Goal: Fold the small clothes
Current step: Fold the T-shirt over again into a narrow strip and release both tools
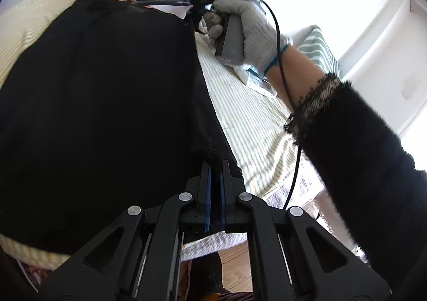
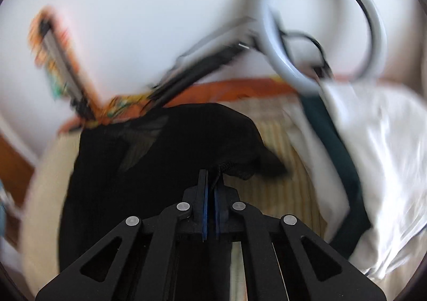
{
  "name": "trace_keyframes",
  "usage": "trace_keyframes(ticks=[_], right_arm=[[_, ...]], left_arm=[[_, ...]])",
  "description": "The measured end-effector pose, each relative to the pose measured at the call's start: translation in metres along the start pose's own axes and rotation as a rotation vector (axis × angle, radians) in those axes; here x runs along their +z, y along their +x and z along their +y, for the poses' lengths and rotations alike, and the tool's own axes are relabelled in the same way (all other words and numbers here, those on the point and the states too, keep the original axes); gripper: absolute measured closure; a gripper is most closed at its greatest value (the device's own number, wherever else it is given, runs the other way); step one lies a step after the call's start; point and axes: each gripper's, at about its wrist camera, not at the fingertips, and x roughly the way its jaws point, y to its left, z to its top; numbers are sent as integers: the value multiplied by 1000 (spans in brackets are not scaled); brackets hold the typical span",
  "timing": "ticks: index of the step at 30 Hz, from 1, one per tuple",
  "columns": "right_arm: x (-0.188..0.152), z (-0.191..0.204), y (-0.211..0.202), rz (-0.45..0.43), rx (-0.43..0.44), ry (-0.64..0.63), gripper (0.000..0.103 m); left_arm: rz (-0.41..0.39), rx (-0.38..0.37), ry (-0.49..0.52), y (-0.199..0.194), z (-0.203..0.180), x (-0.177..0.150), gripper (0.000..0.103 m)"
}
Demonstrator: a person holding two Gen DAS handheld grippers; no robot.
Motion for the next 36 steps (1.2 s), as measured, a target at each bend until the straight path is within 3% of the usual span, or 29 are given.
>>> trace_keyframes(ticks=[3, 12, 18, 21, 23, 26, 28, 30, 32, 36], right_arm=[[8, 39, -1, 1, -25, -138, 101], [3, 138, 33, 35, -68, -362, 101], [-7, 158, 71, 92, -52, -364, 101], [-15, 161, 82, 123, -33, -356, 101], [-15, 158, 84, 140, 17, -327, 96], [-11, 148, 72, 153, 114, -248, 85], [-9, 140, 54, 137, 132, -213, 84], [-7, 129, 28, 115, 166, -177, 84], [-9, 116, 0, 94, 181, -140, 82], [-30, 89, -65, 66, 178, -85, 79]], left_arm=[[-21, 24, -25, -11, 8, 0, 100], [-110, 163, -43, -43, 32, -13, 100], [-109, 241, -40, -45, 43, -23, 100], [-104, 245, -25, -43, 38, -24, 100], [-96, 249, -17, -43, 34, -22, 100], [-85, 235, -22, -50, 35, -24, 100], [-76, 237, -12, -55, 32, -25, 99], [-69, 233, 3, -62, 29, -26, 87], [-75, 234, 9, -73, 23, -30, 64], [-96, 235, 38, -104, 17, -32, 63]])
